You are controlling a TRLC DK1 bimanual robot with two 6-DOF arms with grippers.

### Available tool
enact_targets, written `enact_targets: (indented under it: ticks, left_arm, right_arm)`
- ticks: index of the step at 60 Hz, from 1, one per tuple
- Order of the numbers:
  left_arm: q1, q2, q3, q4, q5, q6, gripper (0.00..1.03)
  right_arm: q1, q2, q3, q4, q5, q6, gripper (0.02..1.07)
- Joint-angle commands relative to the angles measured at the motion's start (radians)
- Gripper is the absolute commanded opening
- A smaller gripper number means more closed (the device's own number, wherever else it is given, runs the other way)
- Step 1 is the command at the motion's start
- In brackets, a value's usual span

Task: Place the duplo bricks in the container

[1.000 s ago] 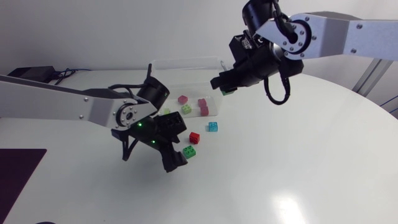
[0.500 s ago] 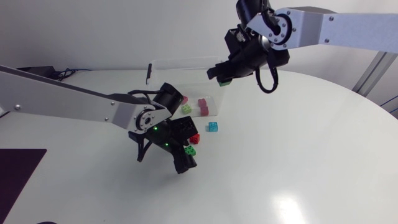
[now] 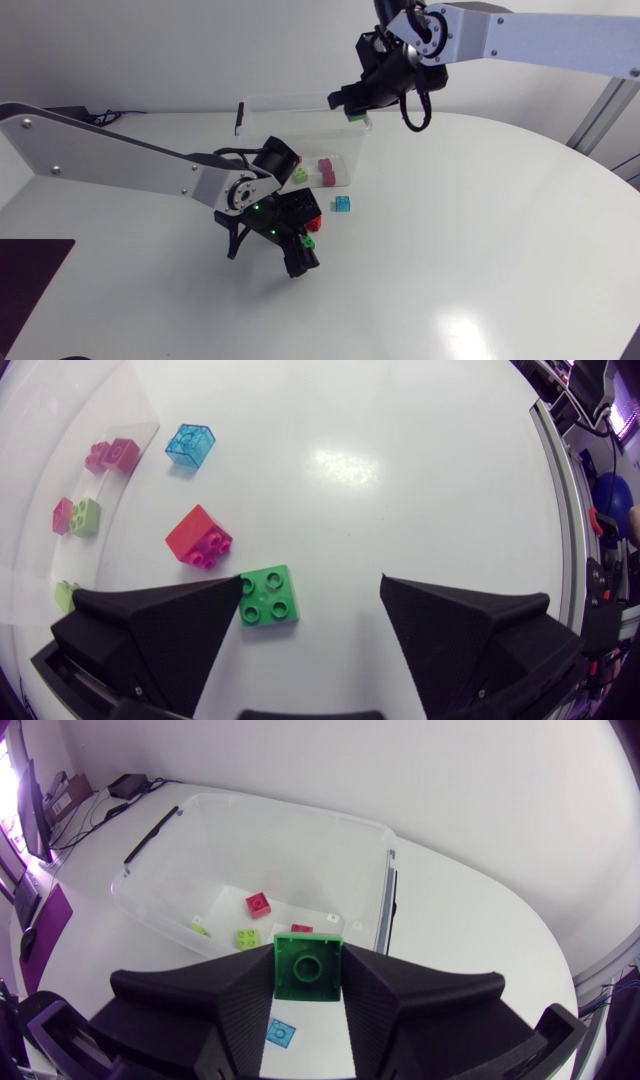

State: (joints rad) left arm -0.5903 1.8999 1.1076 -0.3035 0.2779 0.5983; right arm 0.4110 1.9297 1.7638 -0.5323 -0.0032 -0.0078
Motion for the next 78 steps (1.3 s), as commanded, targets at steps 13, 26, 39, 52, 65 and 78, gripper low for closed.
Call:
enact_targets:
  ticks: [13, 26, 39, 52, 65, 78]
  left_arm:
    - [0.003, 0.036, 0.037, 0.006, -0.005, -0.018, 0.82]
    - [-0.009, 0.062, 0.041, 0.006, -0.017, -0.023, 0.54]
    - [-0.016, 0.074, 0.046, 0.006, -0.023, -0.031, 0.32]
    - [-0.031, 0.083, 0.04, 0.0, -0.025, -0.023, 0.3]
    - [-0.051, 0.073, 0.026, -0.034, -0.052, -0.022, 0.58]
    - [-0.071, 0.064, 0.001, -0.04, -0.114, -0.003, 0.66]
  right_arm:
    - [-0.011, 0.118, 0.135, -0.026, 0.002, -0.018, 0.27]
    - [-0.011, 0.19, 0.21, -0.028, 0.017, -0.027, 0.64]
    - [-0.017, 0.157, 0.21, -0.043, 0.029, -0.038, 1.02]
    - [-0.018, -0.032, -0.001, -0.031, 0.014, -0.058, 1.02]
    - [-0.012, -0.186, -0.198, -0.008, 0.009, -0.086, 1.02]
    - [-0.008, -0.267, -0.323, 0.023, -0.004, -0.086, 1.02]
